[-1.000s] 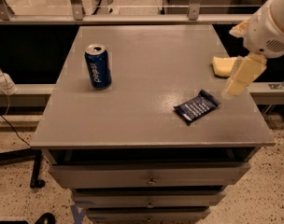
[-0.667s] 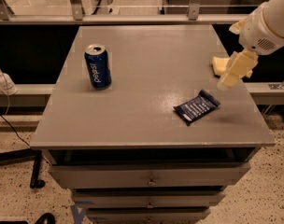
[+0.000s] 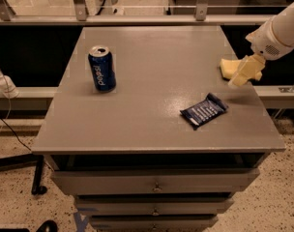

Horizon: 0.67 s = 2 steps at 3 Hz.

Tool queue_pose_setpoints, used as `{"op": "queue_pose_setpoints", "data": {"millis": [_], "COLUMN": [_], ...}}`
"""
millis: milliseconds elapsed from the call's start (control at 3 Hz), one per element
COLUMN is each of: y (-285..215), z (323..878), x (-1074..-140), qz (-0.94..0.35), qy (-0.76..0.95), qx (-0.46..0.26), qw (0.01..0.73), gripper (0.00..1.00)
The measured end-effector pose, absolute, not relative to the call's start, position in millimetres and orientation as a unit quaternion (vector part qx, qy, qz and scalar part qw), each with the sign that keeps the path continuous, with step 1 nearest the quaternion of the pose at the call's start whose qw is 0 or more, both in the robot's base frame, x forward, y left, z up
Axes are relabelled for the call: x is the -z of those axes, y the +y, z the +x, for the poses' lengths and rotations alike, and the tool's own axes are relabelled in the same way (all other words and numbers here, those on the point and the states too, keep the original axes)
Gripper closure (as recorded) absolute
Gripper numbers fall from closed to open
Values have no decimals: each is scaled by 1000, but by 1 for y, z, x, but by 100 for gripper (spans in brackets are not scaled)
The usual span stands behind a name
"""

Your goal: Pick sponge

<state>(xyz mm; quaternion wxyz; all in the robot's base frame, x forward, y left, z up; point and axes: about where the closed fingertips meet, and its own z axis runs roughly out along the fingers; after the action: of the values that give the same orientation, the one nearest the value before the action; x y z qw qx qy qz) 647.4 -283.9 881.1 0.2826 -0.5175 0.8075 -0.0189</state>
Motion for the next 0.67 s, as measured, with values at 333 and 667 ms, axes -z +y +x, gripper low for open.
{"op": "queue_pose_setpoints", "data": {"millis": [333, 667], "y": [-306, -315], "z": [666, 679], "x": [-860, -848], "qz": [-486, -460], "qy": [827, 838], "qx": [-5, -29], "qw": [283, 292], "gripper": [0, 18]}}
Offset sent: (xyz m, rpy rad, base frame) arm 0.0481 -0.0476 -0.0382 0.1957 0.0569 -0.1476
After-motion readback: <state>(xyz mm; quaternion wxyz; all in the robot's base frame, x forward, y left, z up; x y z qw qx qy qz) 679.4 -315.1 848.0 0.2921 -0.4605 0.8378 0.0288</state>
